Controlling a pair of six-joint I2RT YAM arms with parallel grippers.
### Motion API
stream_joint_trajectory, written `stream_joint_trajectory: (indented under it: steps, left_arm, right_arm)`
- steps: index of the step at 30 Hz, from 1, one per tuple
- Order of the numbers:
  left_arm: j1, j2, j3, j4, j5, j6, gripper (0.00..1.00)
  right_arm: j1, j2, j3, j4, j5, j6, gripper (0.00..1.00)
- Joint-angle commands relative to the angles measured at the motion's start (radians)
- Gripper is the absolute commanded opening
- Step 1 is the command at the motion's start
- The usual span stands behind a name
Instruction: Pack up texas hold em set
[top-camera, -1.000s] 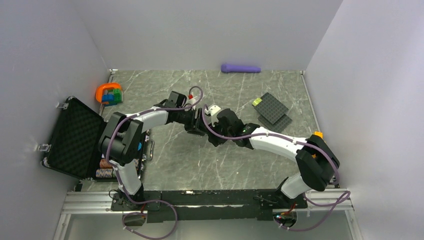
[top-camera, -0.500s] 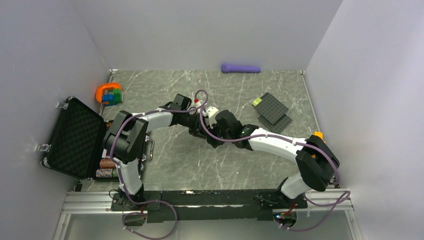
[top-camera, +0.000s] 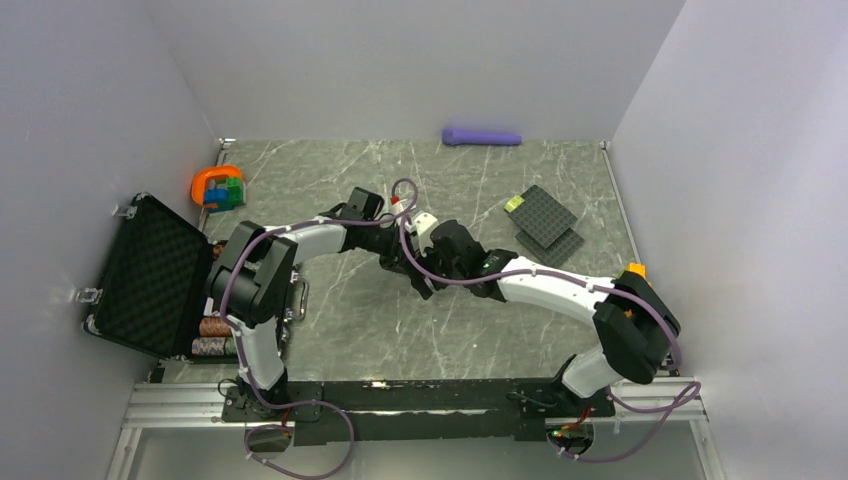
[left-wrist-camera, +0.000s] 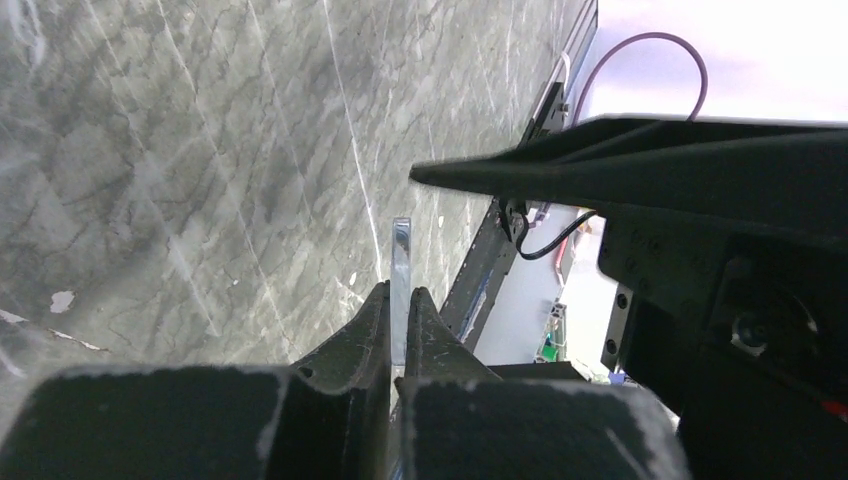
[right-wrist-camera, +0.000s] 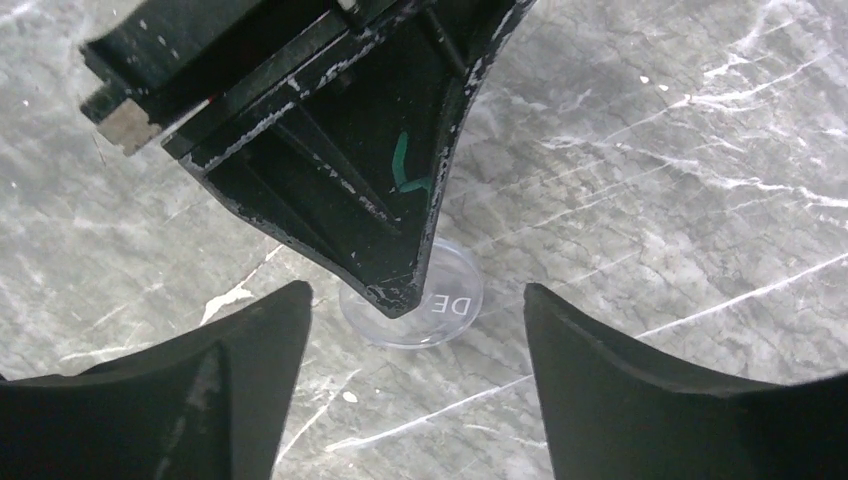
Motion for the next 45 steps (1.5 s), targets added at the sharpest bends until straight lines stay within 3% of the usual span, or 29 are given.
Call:
stream_joint_trajectory:
  steps: [1, 6, 12, 18, 22, 27, 30, 38, 45]
  left_arm:
    - [-0.009, -0.022, 0.028, -0.024, -0.006, 0.055, 0.00]
    - [0.000, -0.051, 0.039, -0.080, -0.084, 0.122, 0.00]
    - [0.095, -0.155, -0.009, -0.119, -0.169, 0.177, 0.00]
    - [0.352, -0.358, -0.194, -0.033, -0.143, 0.098, 0.00]
    - [0.526, -0.487, -0.262, -0.154, -0.220, 0.166, 0.00]
    - [0.783, -0.622, -0.332, -0.236, -0.191, 0.193, 0.00]
    - [0.913, -0.687, -0.326, -0.345, -0.273, 0.258, 0.00]
    - [0.955, -0.723, -0.303, -0.459, -0.606, 0.395, 0.00]
    - [0.954, -0.655, -0.291, -0.467, -0.633, 0.405, 0.00]
  right_arm:
    - [0.004, -0.056, -0.004, 0.033, 0.042, -0.004, 0.87]
    - [0.002, -0.109, -0.015, 0.037, 0.049, -0.005, 0.98]
    - [-0.041, -0.201, -0.059, 0.056, 0.009, -0.003, 0.99]
    - [-0.151, -0.275, -0.125, 0.088, -0.071, -0.005, 0.99]
    - [-0.230, -0.319, -0.169, 0.120, -0.127, -0.005, 0.99]
    - [-0.286, -0.350, -0.206, 0.169, -0.171, 0.006, 0.99]
    - [-0.298, -0.360, -0.215, 0.186, -0.184, 0.009, 0.99]
    - [-0.313, -0.389, -0.225, 0.194, -0.196, 0.015, 0.99]
    - [-0.318, -0.411, -0.232, 0.194, -0.198, 0.016, 0.99]
